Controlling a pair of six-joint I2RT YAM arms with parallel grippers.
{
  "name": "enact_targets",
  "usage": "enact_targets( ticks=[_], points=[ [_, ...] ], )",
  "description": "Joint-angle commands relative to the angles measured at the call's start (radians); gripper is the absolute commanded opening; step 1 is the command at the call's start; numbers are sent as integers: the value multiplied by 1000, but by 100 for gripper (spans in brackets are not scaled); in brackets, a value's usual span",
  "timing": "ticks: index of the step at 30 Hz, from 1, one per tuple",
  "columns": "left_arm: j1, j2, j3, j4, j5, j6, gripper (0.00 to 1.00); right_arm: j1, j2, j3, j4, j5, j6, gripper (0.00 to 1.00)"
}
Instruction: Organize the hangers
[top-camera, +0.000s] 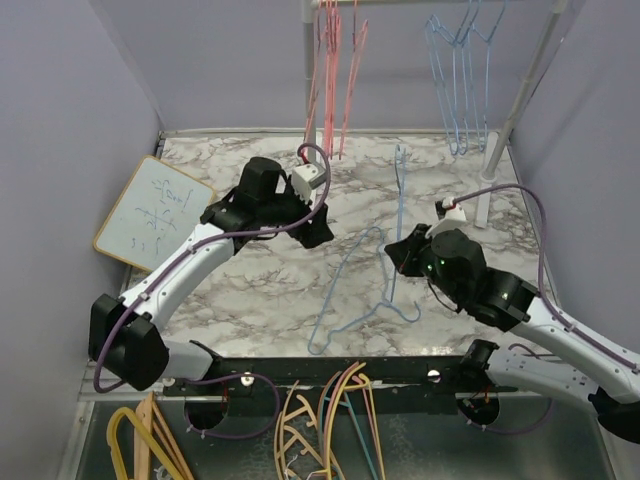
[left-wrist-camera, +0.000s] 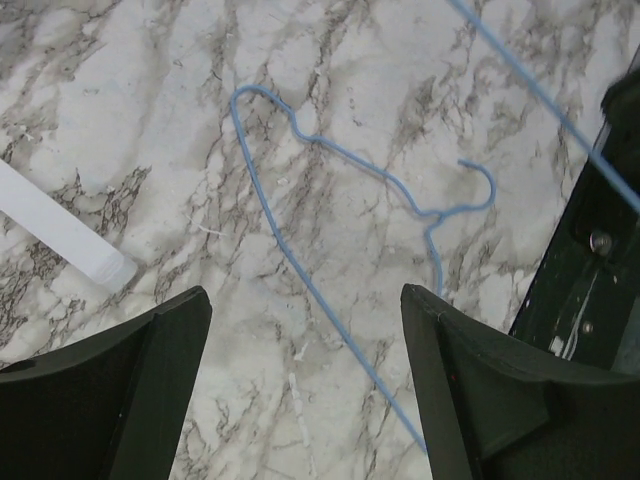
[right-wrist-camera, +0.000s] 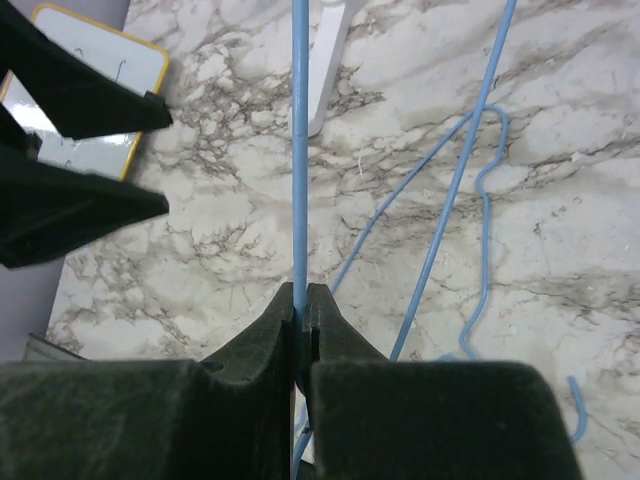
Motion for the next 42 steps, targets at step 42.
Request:
enact_targets(
  ticks=[42],
  points=[
    [259, -312, -353, -170, 23, 249, 81, -679, 858, 1090, 233, -781, -208, 1]
  ],
)
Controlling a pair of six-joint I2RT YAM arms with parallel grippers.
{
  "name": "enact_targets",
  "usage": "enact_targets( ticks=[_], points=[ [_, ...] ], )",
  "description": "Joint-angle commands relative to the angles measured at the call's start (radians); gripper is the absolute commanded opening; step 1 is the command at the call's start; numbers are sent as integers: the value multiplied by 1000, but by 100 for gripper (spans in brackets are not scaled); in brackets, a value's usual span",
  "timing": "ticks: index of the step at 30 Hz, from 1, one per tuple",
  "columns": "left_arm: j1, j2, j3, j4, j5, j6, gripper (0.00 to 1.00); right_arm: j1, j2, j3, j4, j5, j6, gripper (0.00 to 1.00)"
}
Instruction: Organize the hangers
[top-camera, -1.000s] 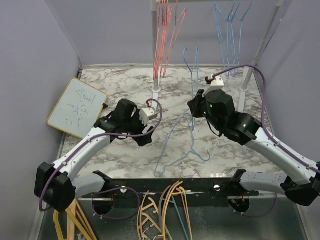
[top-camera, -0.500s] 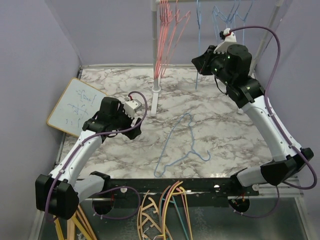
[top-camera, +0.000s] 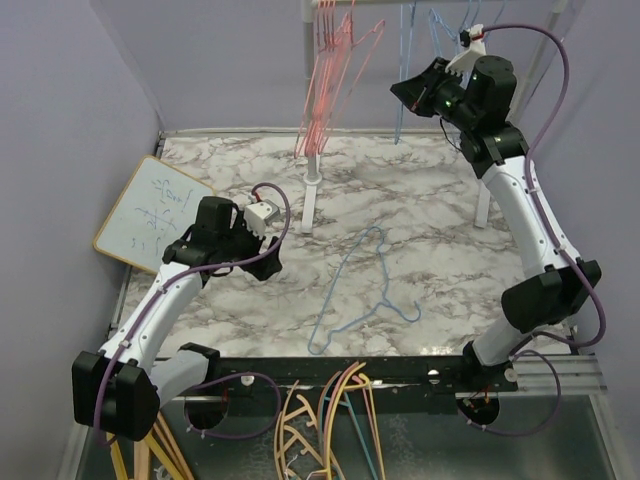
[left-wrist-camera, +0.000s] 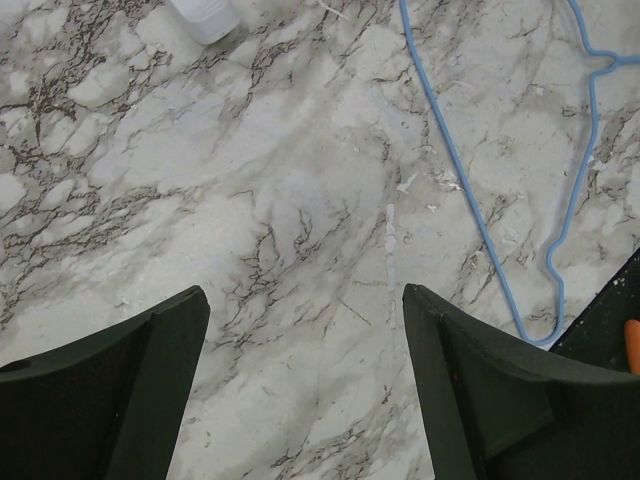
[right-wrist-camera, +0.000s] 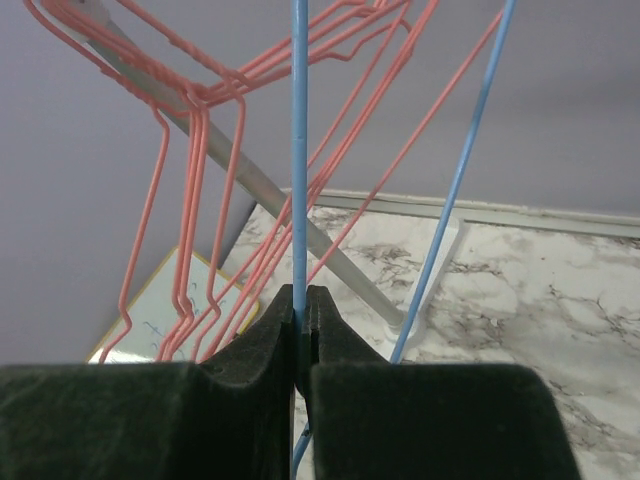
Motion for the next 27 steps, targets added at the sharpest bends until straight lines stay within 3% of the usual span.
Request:
enact_targets(
  ticks=[1, 14, 27],
  points=[
    [4, -1, -1, 19, 65, -7, 81, -29, 69, 108, 44, -79, 42, 1],
    [4, -8, -7, 23, 46, -3, 81, -128, 127, 79, 12, -148, 104, 1],
    [4, 62, 16, 7, 26, -3, 81, -258, 48, -62, 41, -190, 118, 1]
  ],
)
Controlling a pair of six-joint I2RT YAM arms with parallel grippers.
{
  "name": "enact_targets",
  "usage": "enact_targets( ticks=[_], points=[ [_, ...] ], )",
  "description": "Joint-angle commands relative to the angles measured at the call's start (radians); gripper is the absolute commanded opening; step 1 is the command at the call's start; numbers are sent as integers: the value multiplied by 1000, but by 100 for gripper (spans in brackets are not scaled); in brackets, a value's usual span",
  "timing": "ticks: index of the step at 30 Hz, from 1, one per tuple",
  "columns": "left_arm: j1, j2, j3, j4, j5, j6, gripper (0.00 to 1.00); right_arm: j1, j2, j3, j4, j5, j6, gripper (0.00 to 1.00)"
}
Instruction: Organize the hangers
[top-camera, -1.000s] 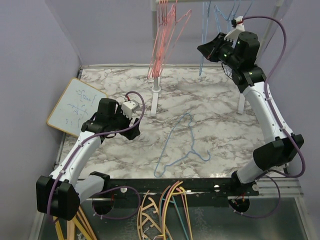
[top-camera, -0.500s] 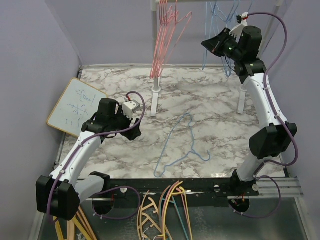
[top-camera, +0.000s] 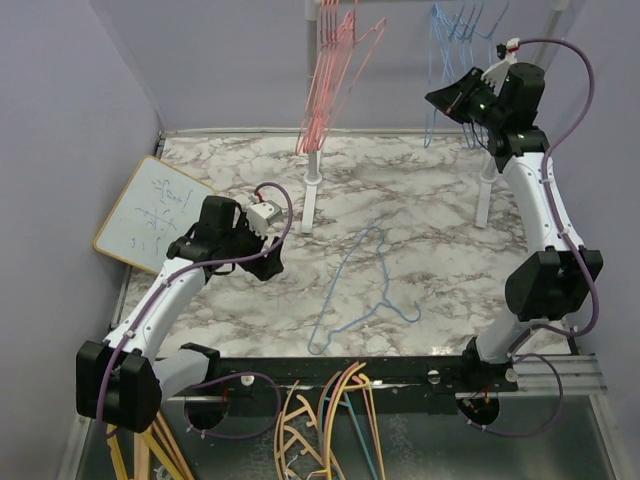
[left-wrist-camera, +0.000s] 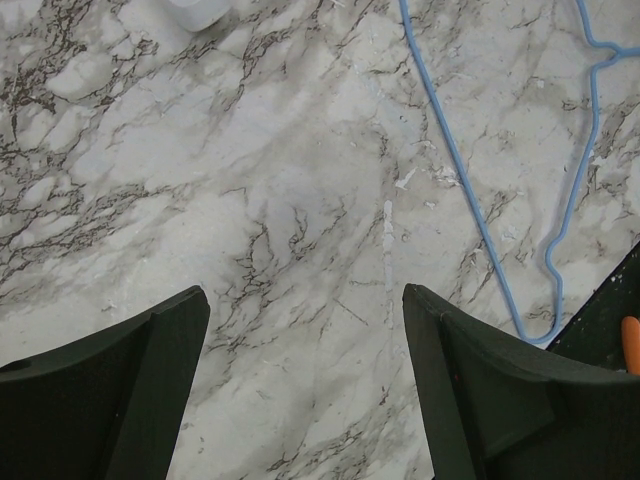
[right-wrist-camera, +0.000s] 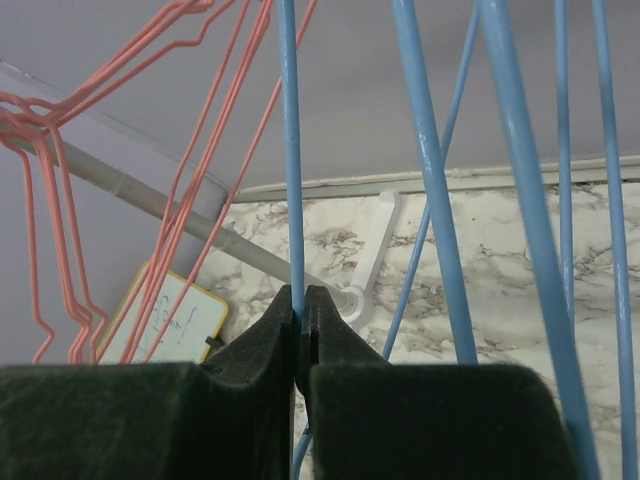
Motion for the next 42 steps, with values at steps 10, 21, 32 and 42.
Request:
enact_targets(
  ticks=[10, 21, 32, 42],
  points=[
    [8, 55, 23, -9, -10, -4, 81, -68, -120, -35, -30, -3, -34, 29],
    [-64, 129, 59, -47, -23, 23, 82, -67, -305, -27, -145, -46, -105, 99],
    [-319, 291, 143, -57, -170, 45, 82, -67, -737, -403, -234, 196, -153, 100],
    [-560, 534, 409, -53, -186, -40, 92, -67, -1025, -698, -431, 256, -185, 100]
  ],
)
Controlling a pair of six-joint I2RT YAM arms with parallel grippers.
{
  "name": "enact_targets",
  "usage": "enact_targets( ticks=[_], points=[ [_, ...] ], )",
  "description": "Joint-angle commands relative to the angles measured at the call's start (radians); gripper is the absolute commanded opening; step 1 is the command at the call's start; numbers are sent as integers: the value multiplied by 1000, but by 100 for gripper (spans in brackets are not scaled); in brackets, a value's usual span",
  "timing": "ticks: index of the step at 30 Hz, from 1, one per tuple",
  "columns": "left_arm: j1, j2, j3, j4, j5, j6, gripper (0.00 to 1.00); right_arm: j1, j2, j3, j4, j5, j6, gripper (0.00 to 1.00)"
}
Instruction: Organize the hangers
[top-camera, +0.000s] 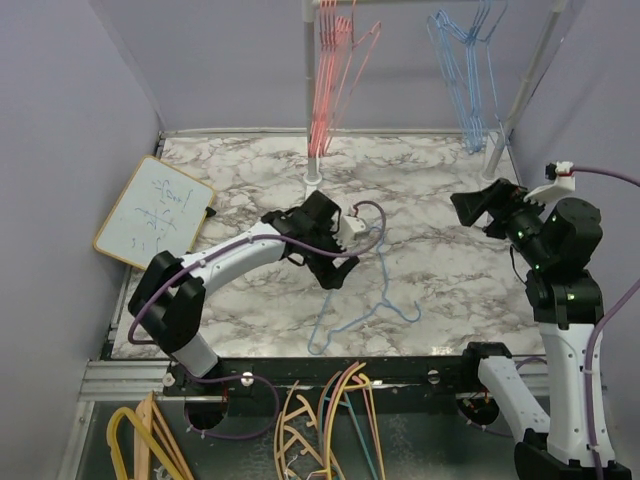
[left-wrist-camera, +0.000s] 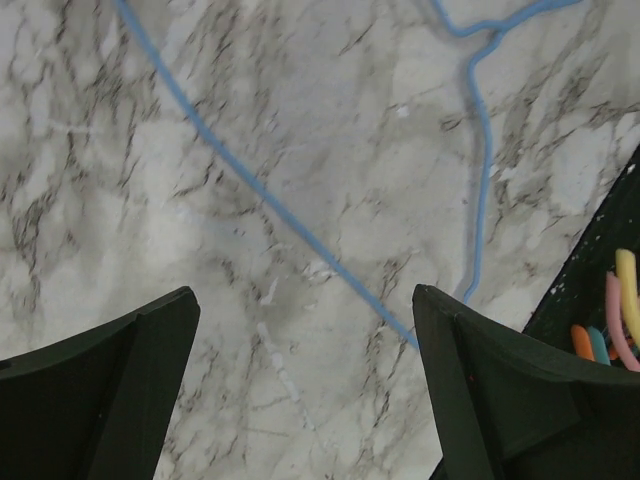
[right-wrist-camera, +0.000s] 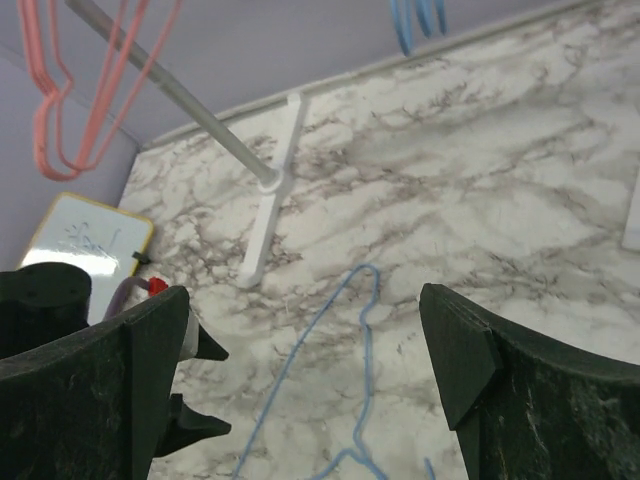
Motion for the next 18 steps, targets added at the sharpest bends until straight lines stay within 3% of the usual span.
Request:
enact_targets(
  ticks=[1, 6, 11, 18],
  points=[
    [-159, 83, 118, 4, -54, -6, 92, -5, -75, -52, -132, 103, -37, 100],
    [-221, 232, 265, -36, 15, -48, 93, -4, -67, 4, -169, 165, -44, 100],
    [-368, 194, 118, 24, -130, 132, 91, -3, -69, -4, -147, 160, -29, 100],
    [-395, 173, 36, 33, -142, 168, 86, -4, -80, -85, -77, 105, -2, 100]
  ],
)
